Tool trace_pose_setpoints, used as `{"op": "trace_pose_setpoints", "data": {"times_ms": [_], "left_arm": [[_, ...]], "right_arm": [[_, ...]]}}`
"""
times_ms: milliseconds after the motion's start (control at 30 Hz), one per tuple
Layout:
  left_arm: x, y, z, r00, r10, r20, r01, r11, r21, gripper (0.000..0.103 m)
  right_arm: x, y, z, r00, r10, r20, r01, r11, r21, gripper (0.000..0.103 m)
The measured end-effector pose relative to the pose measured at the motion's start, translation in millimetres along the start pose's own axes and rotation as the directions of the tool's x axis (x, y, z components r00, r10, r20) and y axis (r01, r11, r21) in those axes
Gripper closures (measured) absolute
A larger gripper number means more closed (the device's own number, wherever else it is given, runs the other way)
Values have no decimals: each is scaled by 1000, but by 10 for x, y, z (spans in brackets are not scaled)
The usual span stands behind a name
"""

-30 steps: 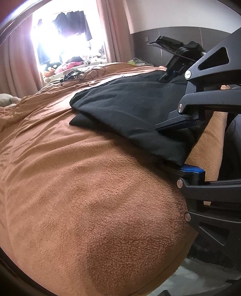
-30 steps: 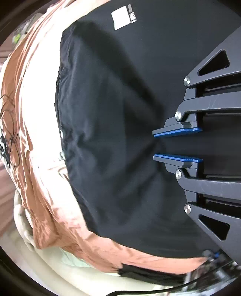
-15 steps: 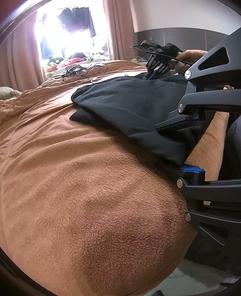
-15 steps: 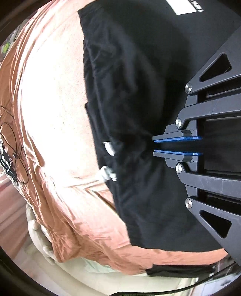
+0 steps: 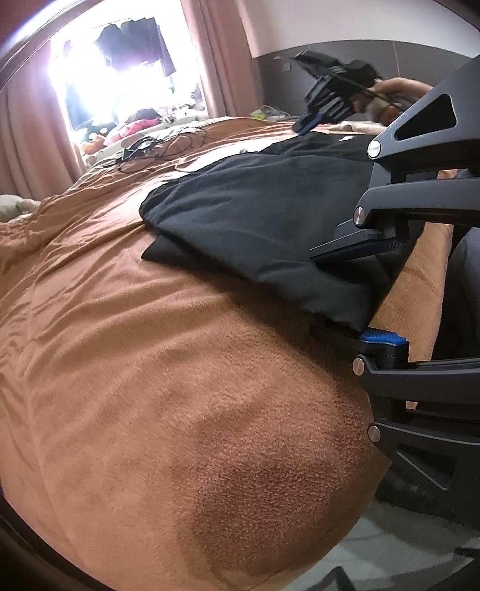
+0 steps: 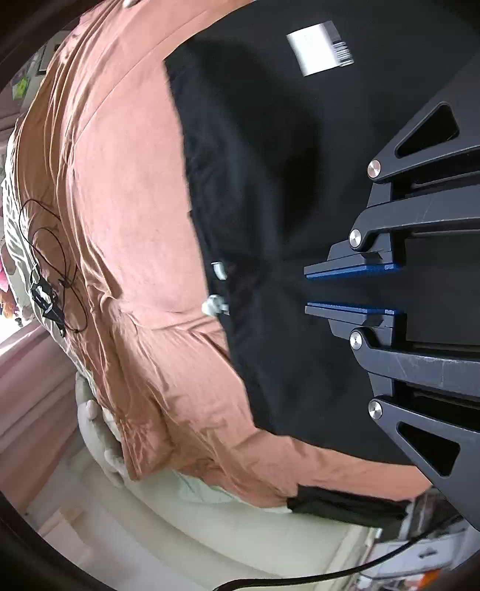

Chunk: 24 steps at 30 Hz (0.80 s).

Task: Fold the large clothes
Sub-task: 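Grasp the shirt body with right gripper while left gripper holds the edge, then lift and fold the shirt over with both grippers, then open both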

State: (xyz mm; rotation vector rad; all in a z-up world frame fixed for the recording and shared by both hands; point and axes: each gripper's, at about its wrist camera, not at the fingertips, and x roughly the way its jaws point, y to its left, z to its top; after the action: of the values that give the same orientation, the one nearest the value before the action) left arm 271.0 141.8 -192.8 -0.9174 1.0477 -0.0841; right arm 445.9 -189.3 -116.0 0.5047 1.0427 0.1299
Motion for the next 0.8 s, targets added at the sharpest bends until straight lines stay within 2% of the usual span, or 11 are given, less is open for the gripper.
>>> {"op": "trace_pose_setpoints", "data": {"times_ms": [67,133,167,367,500,600,800], "left_arm": [[28,-21,15,1000,18,-10,-18,1000,10,69],[63,-19,34,1000,22,-19,-21,1000,4,66],[83,-16,46,1000,19,-25,-19,1000,2,65],[154,-56,70,1000,12,-29,-12,1000,16,63],[60,-95,71,1000,-17,-16,18,1000,18,81],[-55,-218,82,998,-61,-1,61,997,45,86],[-258,-553,39,991,-130,22,126,984,126,89]], "right_arm": [[-115,-29,-177,1000,14,-7,-14,1000,7,82],[-158,-34,-295,999,34,-17,-34,999,9,62],[-187,-21,-402,999,40,-26,-40,999,-1,60],[-199,-14,-793,996,31,-83,-33,999,-27,60],[-228,-6,-1028,993,31,-110,-36,998,-44,64],[-266,22,-1173,992,35,-123,-43,997,-58,70],[-357,91,-1414,991,16,-133,-29,995,-99,80]]}}
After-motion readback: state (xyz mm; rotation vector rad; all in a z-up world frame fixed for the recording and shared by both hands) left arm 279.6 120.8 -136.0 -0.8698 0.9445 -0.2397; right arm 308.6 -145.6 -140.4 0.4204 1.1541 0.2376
